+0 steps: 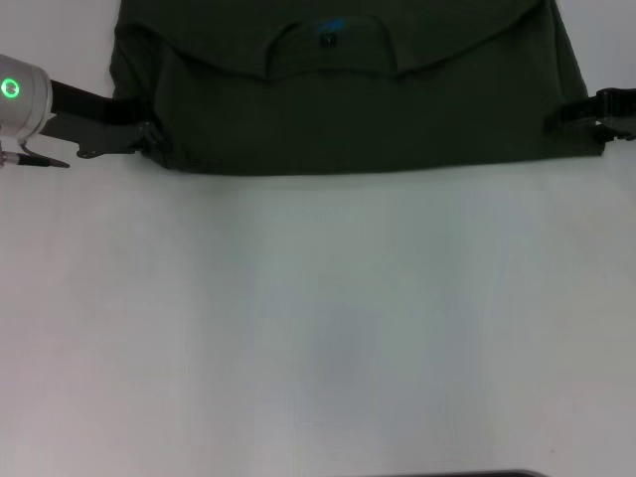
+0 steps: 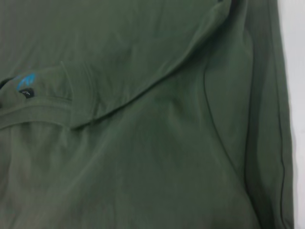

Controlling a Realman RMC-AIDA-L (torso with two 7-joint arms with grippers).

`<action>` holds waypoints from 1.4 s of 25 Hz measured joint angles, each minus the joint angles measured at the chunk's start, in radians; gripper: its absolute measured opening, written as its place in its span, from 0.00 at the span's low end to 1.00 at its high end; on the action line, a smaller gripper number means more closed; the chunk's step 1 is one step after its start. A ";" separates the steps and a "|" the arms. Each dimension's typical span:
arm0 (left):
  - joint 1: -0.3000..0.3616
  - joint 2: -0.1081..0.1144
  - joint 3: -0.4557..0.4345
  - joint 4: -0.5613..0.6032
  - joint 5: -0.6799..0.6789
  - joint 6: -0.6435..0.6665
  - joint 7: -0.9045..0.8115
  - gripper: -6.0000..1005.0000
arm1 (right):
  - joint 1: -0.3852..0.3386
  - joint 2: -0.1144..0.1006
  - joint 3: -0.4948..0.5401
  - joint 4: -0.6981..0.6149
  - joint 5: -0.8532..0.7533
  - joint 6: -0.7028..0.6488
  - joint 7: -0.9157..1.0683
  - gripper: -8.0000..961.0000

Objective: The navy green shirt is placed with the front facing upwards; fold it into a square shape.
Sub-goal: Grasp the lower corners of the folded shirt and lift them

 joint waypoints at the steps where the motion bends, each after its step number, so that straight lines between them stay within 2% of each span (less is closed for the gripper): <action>1: 0.000 0.000 0.000 0.000 0.000 0.000 0.000 0.05 | 0.002 0.000 0.000 0.007 0.000 0.006 -0.002 0.96; 11: 0.000 -0.002 0.001 -0.010 0.000 -0.002 0.000 0.05 | 0.012 0.007 -0.009 0.017 -0.010 0.019 0.000 0.95; 19: 0.000 -0.004 -0.001 -0.011 0.000 -0.011 0.000 0.05 | 0.011 -0.003 -0.012 0.012 -0.015 0.018 0.003 0.95; 35: 0.000 -0.007 -0.002 -0.012 0.000 -0.022 -0.002 0.05 | 0.020 0.012 -0.030 0.023 0.028 0.008 0.001 0.95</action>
